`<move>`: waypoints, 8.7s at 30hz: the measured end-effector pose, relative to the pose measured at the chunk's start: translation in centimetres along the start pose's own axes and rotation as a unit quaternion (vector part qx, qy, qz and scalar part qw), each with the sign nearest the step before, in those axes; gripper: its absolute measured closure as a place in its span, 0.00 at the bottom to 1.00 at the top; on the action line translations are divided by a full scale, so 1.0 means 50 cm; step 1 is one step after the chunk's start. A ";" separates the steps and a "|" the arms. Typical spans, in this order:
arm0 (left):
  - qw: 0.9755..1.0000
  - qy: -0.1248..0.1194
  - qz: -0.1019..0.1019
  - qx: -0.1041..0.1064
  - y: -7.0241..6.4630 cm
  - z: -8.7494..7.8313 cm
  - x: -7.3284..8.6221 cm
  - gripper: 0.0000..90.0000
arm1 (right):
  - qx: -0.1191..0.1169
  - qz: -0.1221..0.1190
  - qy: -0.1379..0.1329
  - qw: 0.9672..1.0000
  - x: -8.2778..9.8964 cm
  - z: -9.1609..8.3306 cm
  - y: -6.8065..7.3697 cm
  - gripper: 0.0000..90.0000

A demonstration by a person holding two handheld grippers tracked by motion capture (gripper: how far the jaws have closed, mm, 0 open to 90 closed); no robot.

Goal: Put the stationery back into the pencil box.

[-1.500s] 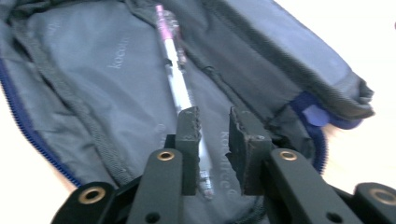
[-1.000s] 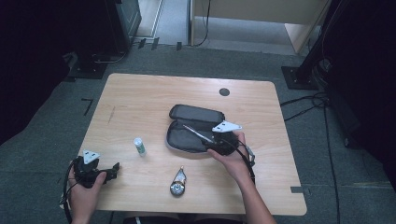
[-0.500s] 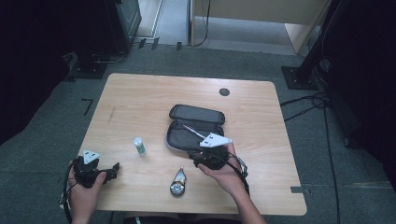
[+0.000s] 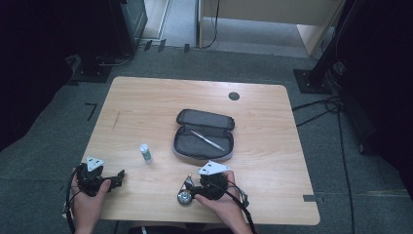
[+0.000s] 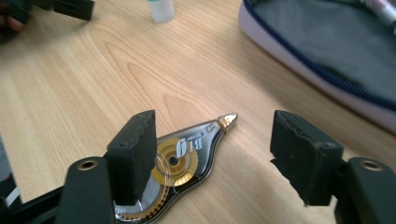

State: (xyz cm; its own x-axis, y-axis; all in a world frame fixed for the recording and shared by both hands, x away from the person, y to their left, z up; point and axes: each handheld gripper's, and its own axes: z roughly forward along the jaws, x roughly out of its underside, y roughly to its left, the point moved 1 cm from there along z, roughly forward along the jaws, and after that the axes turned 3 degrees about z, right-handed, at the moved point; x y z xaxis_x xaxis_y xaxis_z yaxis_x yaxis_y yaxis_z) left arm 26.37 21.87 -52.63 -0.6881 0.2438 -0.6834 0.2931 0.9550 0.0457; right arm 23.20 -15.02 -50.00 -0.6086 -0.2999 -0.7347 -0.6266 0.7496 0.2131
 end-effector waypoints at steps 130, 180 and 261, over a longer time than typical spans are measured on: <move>1.000 0.000 0.000 0.000 0.000 0.000 0.000 0.00 | 0.063 0.017 -0.006 0.998 -0.100 0.007 -0.225 0.46; 0.999 -0.022 0.006 0.028 -0.023 -0.010 -0.004 0.13 | 0.150 0.063 -0.053 0.985 -0.016 -0.146 -0.228 0.13; 0.984 -0.124 0.034 0.126 -0.145 -0.021 -0.151 0.59 | 0.235 0.143 -0.018 0.961 0.245 -0.303 -0.374 0.02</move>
State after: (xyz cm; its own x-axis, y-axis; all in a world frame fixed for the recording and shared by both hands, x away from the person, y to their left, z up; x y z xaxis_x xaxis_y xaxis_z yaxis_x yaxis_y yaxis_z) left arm 28.75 13.28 -47.02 -0.4877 0.2270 -0.8430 0.5098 0.8579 -0.0639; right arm 20.11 -41.64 -53.23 -0.7006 -0.0285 -0.7129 -0.1422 0.9847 0.1003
